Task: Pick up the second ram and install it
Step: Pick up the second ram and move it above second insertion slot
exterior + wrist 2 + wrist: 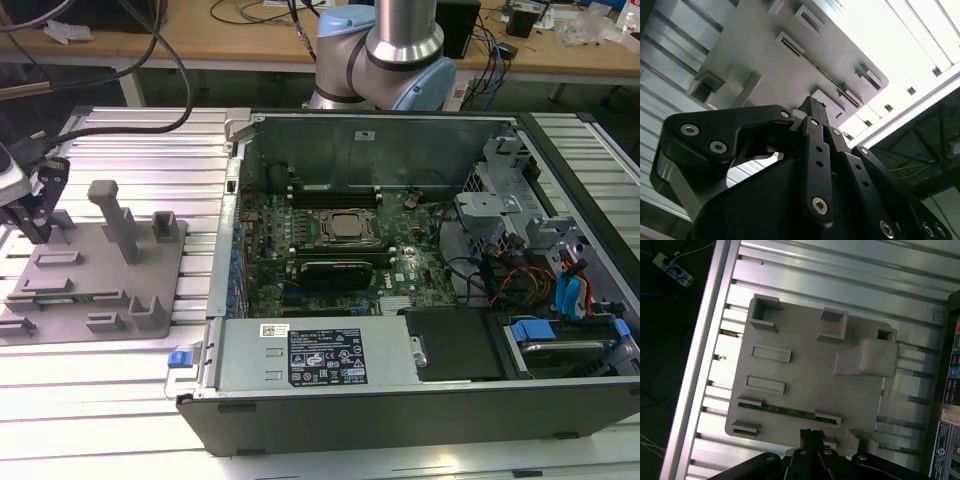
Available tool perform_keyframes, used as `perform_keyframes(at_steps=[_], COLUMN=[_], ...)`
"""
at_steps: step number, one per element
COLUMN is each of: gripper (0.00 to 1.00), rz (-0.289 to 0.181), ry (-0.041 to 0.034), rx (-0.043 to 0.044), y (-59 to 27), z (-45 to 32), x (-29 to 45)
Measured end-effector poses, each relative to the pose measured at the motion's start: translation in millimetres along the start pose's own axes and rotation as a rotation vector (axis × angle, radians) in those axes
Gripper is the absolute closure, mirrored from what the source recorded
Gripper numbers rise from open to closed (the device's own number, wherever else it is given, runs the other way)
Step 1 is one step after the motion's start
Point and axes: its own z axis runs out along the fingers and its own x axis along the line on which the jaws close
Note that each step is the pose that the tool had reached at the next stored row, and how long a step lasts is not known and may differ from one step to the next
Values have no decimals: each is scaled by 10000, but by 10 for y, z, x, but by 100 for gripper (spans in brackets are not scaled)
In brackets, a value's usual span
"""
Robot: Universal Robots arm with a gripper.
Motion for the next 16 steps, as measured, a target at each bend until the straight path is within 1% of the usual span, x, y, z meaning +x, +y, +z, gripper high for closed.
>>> perform_keyframes(at_steps=[1,3,4,5,7,9,10,13,14,15,16], gripper=[92,92,92,92,92,92,92,92,92,92,92], rz=[-289,-1160,-1405,-1900,-2455,-2907,-3446,-4263,-4469,-4911,-5106], ry=[12,53,64,85,107,126,148,183,191,210,218], rx=[-6,-13,-17,-29,-42,-53,-65,-84,-89,-100,-104], y=[0,-1,-1,-1,-1,-1,-1,-1,-1,-1,-1], z=[3,13,15,17,19,21,22,25,26,28,29], x=[0,0,0,0,0,1,0,1,1,0,1])
